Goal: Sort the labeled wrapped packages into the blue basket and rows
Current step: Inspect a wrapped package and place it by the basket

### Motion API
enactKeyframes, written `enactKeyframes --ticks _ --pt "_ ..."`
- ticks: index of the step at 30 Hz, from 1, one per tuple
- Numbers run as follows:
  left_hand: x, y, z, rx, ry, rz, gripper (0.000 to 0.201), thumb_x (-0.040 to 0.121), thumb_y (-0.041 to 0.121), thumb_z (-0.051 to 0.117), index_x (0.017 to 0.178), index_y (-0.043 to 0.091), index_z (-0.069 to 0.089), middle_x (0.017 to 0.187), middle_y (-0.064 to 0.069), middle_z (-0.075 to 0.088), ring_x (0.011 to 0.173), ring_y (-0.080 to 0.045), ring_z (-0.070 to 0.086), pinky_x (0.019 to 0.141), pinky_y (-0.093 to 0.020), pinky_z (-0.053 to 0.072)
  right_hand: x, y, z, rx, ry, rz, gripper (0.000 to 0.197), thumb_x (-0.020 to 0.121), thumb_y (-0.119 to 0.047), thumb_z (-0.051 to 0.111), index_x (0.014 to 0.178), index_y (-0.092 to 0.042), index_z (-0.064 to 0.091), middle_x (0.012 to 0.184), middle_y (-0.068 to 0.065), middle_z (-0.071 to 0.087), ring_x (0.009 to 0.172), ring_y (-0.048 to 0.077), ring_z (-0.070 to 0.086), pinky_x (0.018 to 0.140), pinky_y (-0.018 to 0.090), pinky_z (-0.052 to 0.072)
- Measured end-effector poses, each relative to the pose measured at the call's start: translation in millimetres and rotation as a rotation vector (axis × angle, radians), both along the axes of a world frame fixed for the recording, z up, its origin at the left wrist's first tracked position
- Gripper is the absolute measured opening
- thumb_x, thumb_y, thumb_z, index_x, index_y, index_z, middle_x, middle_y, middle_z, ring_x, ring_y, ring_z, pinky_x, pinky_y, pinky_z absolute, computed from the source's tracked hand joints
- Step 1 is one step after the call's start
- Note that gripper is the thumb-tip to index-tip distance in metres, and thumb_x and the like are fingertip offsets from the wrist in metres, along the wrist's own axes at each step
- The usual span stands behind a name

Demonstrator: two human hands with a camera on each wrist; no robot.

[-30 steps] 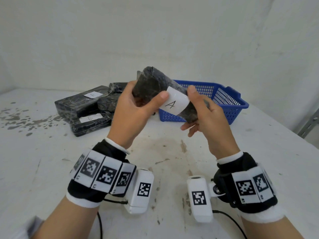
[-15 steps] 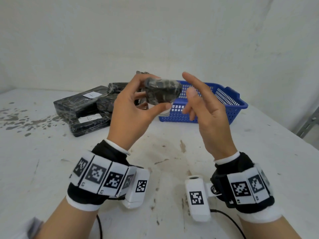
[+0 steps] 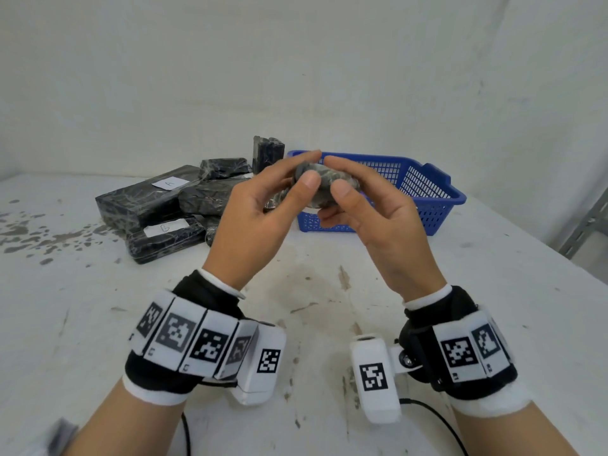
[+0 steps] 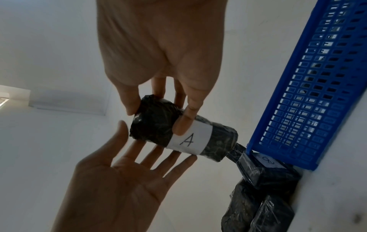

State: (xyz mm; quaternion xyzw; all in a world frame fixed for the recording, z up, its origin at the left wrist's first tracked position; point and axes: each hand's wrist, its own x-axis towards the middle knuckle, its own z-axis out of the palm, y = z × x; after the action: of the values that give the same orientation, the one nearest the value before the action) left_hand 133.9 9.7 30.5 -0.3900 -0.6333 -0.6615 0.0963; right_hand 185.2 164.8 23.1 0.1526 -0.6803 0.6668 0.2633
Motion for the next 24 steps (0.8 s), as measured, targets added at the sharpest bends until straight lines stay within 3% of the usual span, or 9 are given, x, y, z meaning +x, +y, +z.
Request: enactKeyframes --ticks 5,9,11,14,16,18,20,22,24 --pt "3.0 0.8 1.6 0.040 -0.110 -0.046 0.034 0.090 0.030 0.061 0.122 0.019 0.064 0.107 0.005 0.070 0.101 -0.005 0.065 0.094 -0.026 0.049 0.1 0.4 -0.6 0.037 0.024 -0.029 0.035 0.094 -0.024 0.065 0.127 -0.012 0.063 0.114 0.004 0.071 0.092 0.020 0.068 0.084 0.032 0.057" --pt "4.6 -0.2 3.1 0.052 -0.165 -0.062 0.029 0.089 0.020 0.061 0.117 0.018 0.066 0.111 0.005 0.072 0.102 -0.004 0.067 0.091 -0.021 0.050 -2.9 2.9 -3.2 0.091 0.077 -0.063 0.029 0.095 -0.016 0.059 0.123 -0.010 0.065 0.130 0.016 0.062 0.108 0.028 0.065 0.092 0.039 0.056" --pt "5.0 -1.0 4.2 0.059 -0.195 -0.080 0.029 0.085 0.025 0.062 0.113 0.019 0.068 0.106 0.005 0.073 0.100 -0.006 0.068 0.089 -0.020 0.051 -2.1 2.9 -2.0 0.096 0.090 -0.061 0.026 0.095 -0.015 0.059 0.120 -0.012 0.066 0.131 0.014 0.061 0.107 0.022 0.064 0.093 0.038 0.055" --pt "3.5 -1.5 5.0 0.058 -0.253 -0.106 0.031 0.078 0.032 0.063 0.104 0.015 0.068 0.096 0.001 0.074 0.091 -0.010 0.069 0.084 -0.022 0.053 -1.1 3.5 -2.0 0.119 0.100 -0.044 0.020 0.094 -0.010 0.058 0.112 -0.013 0.067 0.130 0.011 0.060 0.118 0.013 0.060 0.095 0.027 0.051" --pt "1.2 -2.3 4.6 0.052 -0.294 -0.109 0.032 0.077 0.035 0.064 0.099 0.012 0.066 0.090 -0.003 0.074 0.086 -0.015 0.069 0.085 -0.029 0.055 -1.2 2.8 -2.5 0.163 0.096 -0.050 0.019 0.091 -0.013 0.062 0.108 -0.018 0.069 0.132 0.009 0.060 0.124 0.013 0.057 0.098 0.029 0.050" --pt "-1.6 -3.7 3.4 0.037 -0.298 -0.075 0.028 0.077 0.032 0.067 0.098 0.015 0.065 0.093 -0.008 0.074 0.089 -0.021 0.069 0.090 -0.036 0.054 -0.6 0.8 -2.9 0.191 0.090 -0.063 0.021 0.092 -0.017 0.063 0.111 -0.022 0.069 0.132 0.004 0.061 0.121 0.011 0.059 0.099 0.030 0.050" --pt "-2.6 -4.7 3.0 0.025 -0.296 -0.070 0.027 0.080 0.021 0.071 0.105 0.019 0.062 0.096 -0.007 0.075 0.088 -0.016 0.070 0.086 -0.030 0.054 -0.1 -1.7 -2.6 0.178 0.088 -0.082 0.029 0.094 -0.016 0.062 0.121 -0.027 0.065 0.133 0.002 0.063 0.108 0.016 0.066 0.095 0.033 0.054" --pt "-3.0 -3.3 2.2 0.025 -0.312 -0.082 0.043 0.081 0.013 0.072 0.120 0.020 0.056 0.103 -0.008 0.073 0.091 -0.014 0.072 0.084 -0.025 0.055 1.5 -3.3 -2.1 0.180 0.107 -0.111 0.045 0.095 -0.011 0.062 0.133 -0.034 0.055 0.141 -0.002 0.058 0.097 0.023 0.068 0.090 0.037 0.057" --pt "-3.5 -1.7 1.9 0.058 -0.352 -0.074 0.062 0.073 0.017 0.075 0.130 0.016 0.050 0.112 -0.011 0.070 0.100 -0.016 0.070 0.091 -0.031 0.055 3.3 -4.1 -2.4 0.173 0.121 -0.106 0.063 0.094 -0.001 0.063 0.141 -0.037 0.042 0.147 -0.011 0.050 0.087 0.010 0.067 0.083 0.028 0.056"
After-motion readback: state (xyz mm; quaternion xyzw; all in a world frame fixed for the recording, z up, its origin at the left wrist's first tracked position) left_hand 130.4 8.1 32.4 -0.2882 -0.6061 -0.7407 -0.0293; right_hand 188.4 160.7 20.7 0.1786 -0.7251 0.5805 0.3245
